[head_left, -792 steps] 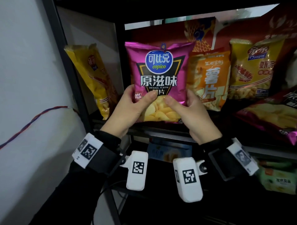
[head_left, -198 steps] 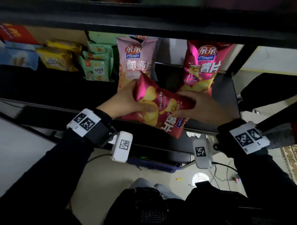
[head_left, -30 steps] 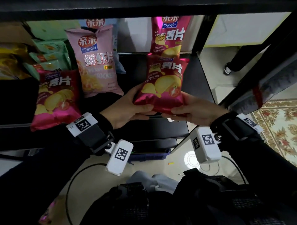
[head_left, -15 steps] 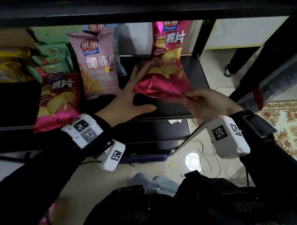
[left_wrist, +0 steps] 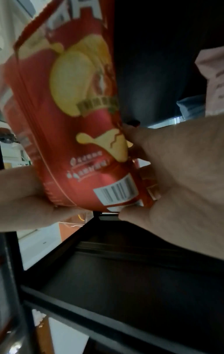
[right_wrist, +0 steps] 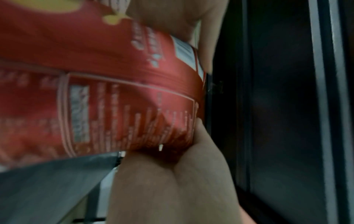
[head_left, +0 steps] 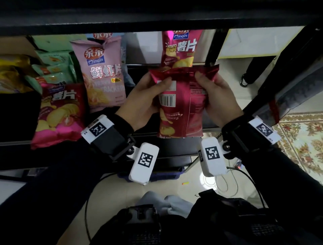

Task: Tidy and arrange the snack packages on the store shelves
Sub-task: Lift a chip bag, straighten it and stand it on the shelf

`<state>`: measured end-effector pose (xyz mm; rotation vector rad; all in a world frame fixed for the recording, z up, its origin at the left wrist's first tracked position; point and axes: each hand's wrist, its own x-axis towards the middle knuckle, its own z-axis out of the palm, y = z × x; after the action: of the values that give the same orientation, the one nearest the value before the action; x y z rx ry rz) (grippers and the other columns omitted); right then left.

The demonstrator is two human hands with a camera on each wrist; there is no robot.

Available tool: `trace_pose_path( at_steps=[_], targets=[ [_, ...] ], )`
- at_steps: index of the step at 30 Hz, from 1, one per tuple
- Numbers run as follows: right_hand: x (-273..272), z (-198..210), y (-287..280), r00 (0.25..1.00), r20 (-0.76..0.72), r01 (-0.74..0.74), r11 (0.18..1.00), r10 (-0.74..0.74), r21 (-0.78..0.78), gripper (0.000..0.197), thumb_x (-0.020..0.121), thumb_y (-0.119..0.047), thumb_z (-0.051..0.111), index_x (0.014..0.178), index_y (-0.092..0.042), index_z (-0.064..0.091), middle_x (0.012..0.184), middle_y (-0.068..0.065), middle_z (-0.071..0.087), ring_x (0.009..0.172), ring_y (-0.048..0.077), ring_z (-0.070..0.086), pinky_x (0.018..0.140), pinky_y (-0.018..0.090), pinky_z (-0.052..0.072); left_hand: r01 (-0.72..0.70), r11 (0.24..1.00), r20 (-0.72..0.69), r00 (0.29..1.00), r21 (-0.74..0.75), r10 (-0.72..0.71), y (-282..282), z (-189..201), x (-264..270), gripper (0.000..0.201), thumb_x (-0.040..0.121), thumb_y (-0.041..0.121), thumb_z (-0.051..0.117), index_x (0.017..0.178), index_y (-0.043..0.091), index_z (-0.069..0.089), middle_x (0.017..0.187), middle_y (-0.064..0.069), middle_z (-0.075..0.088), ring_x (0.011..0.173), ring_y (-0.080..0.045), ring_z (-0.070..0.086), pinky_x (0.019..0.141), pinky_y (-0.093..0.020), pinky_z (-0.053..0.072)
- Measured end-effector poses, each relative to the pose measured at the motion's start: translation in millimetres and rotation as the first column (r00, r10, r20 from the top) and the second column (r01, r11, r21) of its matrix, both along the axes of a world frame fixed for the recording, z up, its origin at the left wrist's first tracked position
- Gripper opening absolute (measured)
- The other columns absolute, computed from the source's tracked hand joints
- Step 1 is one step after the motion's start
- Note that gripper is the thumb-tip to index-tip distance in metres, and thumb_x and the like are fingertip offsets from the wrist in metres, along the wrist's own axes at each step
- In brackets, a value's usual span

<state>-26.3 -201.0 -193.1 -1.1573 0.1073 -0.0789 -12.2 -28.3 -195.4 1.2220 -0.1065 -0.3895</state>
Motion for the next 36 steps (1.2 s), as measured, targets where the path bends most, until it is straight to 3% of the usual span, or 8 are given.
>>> trace_pose_path(
  at_steps=[4, 12, 22, 25, 27, 30, 33, 36],
  targets=[
    [-4.1, -8.2, 3.0, 1.0, 0.031, 0.002, 0.999, -0.003, 0.044, 0.014, 0.092, -0.005, 0.056, 0.102, -0.01, 0.064, 0.089, 0.003, 0.075, 0.081, 0.017, 0.071, 0.07, 0.029, 0.056, -0.022, 0.999, -0.057, 0.998, 0.028, 0.024, 4.2, 2.5, -0.8, 0.023, 0.083, 0.022, 0.066, 0.105, 0.015, 0.066, 0.099, -0.002, 0.073, 0.093, -0.017, 0.068, 0.083, -0.043, 0.054],
    [-12.3, -20.0, 17.3, 0.993, 0.03, 0.112, 0.993, -0.112, 0.024, 0.018, 0.095, -0.018, 0.055, 0.086, -0.023, 0.07, 0.084, 0.004, 0.074, 0.076, 0.021, 0.07, 0.072, 0.038, 0.059, -0.122, 0.99, -0.363, 0.928, -0.074, 0.087, -5.7, 0.7, -8.6, 0.031, 0.094, 0.03, 0.053, 0.116, 0.013, 0.065, 0.109, -0.009, 0.069, 0.096, -0.025, 0.065, 0.093, -0.044, 0.05],
    [-11.5, -9.9, 16.7, 0.991, -0.128, 0.049, 0.987, -0.03, 0.155, 0.032, 0.097, -0.036, 0.048, 0.103, -0.01, 0.065, 0.094, 0.012, 0.074, 0.084, 0.026, 0.072, 0.071, 0.039, 0.058, -0.122, 0.978, -0.394, 0.918, -0.169, 0.047, 1.0, -0.7, -4.9, 0.044, 0.099, 0.037, 0.046, 0.131, 0.008, 0.056, 0.127, -0.012, 0.063, 0.118, -0.029, 0.06, 0.102, -0.046, 0.046],
    [-12.2, -5.0, 21.8, 0.985, -0.151, 0.093, 0.994, -0.084, 0.059, 0.028, 0.096, -0.034, 0.052, 0.1, -0.011, 0.067, 0.095, 0.013, 0.073, 0.085, 0.027, 0.07, 0.079, 0.043, 0.058, -0.298, 0.94, -0.142, 0.936, 0.168, 0.322, -2.8, 1.2, -0.7, 0.012, 0.096, 0.024, 0.056, 0.104, 0.015, 0.062, 0.102, 0.0, 0.069, 0.098, -0.017, 0.063, 0.092, -0.039, 0.047],
    [-14.2, -0.5, 25.9, 0.981, -0.125, 0.152, 0.988, -0.15, 0.005, 0.024, 0.096, -0.031, 0.054, 0.09, -0.014, 0.069, 0.087, 0.009, 0.073, 0.078, 0.022, 0.07, 0.075, 0.037, 0.059, -0.46, 0.823, 0.234, 0.886, 0.334, 0.4, -5.6, 0.8, -0.5, 0.03, 0.089, 0.018, 0.068, 0.116, 0.019, 0.055, 0.114, 0.009, 0.06, 0.106, -0.001, 0.056, 0.097, -0.02, 0.044],
    [-14.4, 6.7, 30.0, 0.974, -0.129, 0.186, 0.983, -0.184, 0.002, 0.024, 0.096, -0.032, 0.054, 0.091, -0.014, 0.07, 0.093, 0.012, 0.074, 0.084, 0.025, 0.071, 0.075, 0.037, 0.06, -0.401, 0.863, 0.383, 0.882, 0.308, 0.274, -11.8, -5.0, -5.1, 0.057, 0.078, 0.022, 0.079, 0.119, 0.032, 0.041, 0.111, 0.021, 0.05, 0.094, 0.02, 0.055, 0.08, -0.004, 0.045],
    [-5.4, 9.1, 27.0, 0.964, -0.243, 0.139, 0.982, -0.105, 0.129, 0.032, 0.096, -0.038, 0.05, 0.104, -0.012, 0.068, 0.104, 0.016, 0.071, 0.093, 0.029, 0.07, 0.079, 0.044, 0.058, -0.298, 0.942, 0.153, 0.949, 0.154, 0.275, -10.9, -5.9, 1.5, 0.086, 0.071, 0.021, 0.083, 0.136, 0.019, 0.026, 0.119, 0.003, 0.058, 0.098, 0.001, 0.066, 0.082, -0.024, 0.056],
    [8.5, 5.6, 14.7, 0.936, -0.349, 0.128, 0.969, -0.047, 0.213, 0.048, 0.1, -0.039, 0.038, 0.134, -0.007, 0.05, 0.13, 0.016, 0.058, 0.117, 0.031, 0.058, 0.075, 0.037, 0.058, -0.002, 0.96, 0.013, 1.0, 0.279, -0.001, -0.7, -4.5, 3.3, 0.087, 0.066, 0.029, 0.084, 0.138, 0.022, 0.036, 0.117, 0.0, 0.067, 0.095, -0.011, 0.07, 0.076, -0.029, 0.057]
  ],
)
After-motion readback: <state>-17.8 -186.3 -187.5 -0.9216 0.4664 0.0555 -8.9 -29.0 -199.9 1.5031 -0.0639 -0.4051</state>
